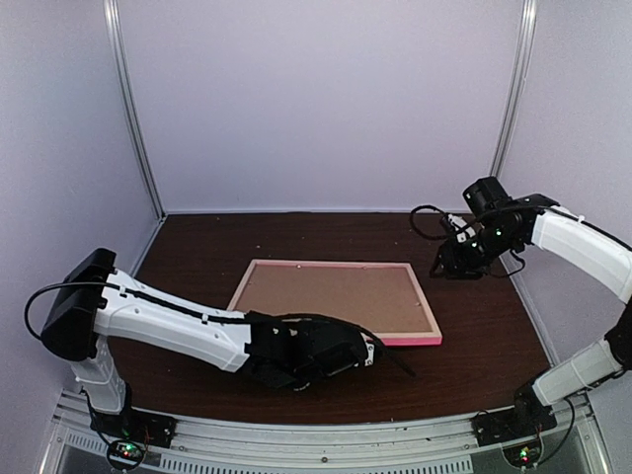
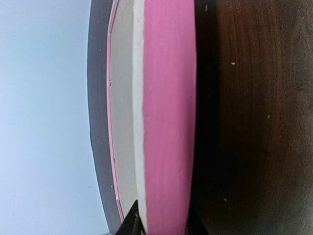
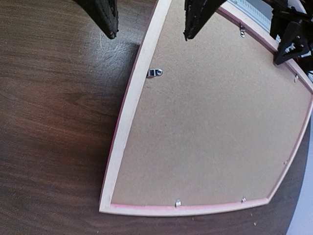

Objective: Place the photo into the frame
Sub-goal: Pass from the right arm to the left, then turn over the photo frame.

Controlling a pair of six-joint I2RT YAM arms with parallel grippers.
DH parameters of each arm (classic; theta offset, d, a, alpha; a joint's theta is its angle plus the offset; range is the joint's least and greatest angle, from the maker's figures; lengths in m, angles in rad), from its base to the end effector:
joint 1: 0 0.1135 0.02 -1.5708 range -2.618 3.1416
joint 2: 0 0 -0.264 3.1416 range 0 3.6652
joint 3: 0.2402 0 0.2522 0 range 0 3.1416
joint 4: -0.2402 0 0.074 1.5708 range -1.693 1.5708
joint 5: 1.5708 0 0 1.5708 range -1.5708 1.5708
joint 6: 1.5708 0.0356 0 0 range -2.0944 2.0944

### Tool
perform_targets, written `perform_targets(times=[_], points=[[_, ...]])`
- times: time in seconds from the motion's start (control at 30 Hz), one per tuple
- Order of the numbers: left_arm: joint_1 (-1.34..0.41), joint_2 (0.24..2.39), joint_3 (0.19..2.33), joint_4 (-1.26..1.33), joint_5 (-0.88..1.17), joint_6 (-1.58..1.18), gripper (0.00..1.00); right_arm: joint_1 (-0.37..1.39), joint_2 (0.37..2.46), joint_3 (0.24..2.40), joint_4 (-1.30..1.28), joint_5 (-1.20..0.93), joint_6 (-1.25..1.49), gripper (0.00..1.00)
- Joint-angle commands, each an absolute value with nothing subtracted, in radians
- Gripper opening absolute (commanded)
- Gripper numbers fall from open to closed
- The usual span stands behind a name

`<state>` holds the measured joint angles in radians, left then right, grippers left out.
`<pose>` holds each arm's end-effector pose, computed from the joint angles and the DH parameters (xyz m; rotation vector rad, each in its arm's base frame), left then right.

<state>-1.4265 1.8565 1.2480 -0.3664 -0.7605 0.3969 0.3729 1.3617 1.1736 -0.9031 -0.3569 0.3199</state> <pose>0.0797 -0.3782 0.1934 1.5976 1.5843 0.4392 0.2437 0.1087 0.2896 -0.1926 2.7251 0.6896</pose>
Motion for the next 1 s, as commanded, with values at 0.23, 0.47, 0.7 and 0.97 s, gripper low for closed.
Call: perform_targets(times=[0.23,0.47,0.7,0.97], points=[[-1.357,1.713,1.462,-0.505,-0.75,0.51,0.02,0.362,1.321,1.332,-0.962,-0.357,0.244,0.5],[-1.285,1.671,1.629,-0.601,-0.666,0.531,0.0,0.362,1.307,1.375,-0.919,-0.324,0.221,0.51],[-1.218,1.629,1.769,-0.673,-0.584,0.551,0.0,0.36,1.293,1.455,-0.916,-0.267,0.202,0.53],[-1.113,1.576,1.867,-0.793,-0.449,0.511,0.0,0.36,1.243,1.469,-0.842,-0.337,0.144,0.69]])
